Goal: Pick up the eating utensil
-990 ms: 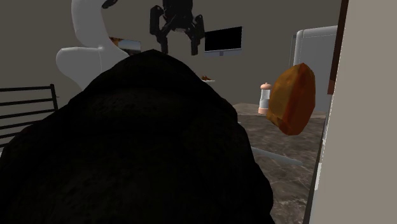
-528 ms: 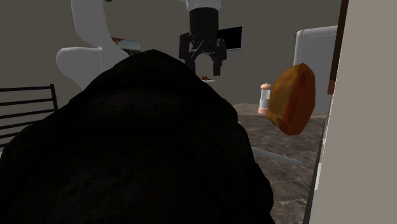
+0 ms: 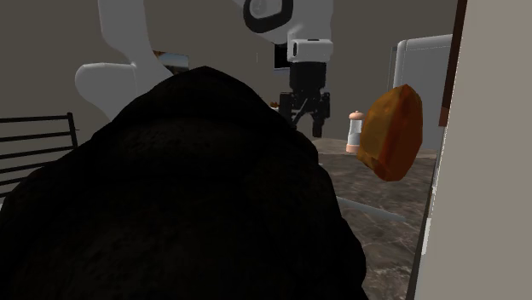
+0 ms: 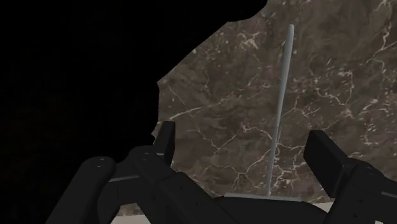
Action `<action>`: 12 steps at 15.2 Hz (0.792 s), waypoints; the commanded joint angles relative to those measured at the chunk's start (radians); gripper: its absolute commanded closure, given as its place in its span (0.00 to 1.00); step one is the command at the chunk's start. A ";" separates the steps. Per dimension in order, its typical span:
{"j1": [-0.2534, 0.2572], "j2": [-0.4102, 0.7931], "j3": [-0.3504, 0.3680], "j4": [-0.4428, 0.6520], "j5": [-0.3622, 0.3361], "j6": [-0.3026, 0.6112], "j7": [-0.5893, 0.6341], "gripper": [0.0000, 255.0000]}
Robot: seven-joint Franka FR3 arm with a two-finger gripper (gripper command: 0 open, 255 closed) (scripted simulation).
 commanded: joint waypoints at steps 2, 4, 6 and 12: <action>0.019 0.123 0.016 0.055 -0.072 0.043 0.063 0.00; 0.041 0.205 0.017 0.099 -0.124 0.063 0.107 0.00; 0.070 0.286 0.011 0.147 -0.173 0.078 0.148 0.00; 0.129 0.430 -0.018 0.221 -0.254 0.122 0.209 0.00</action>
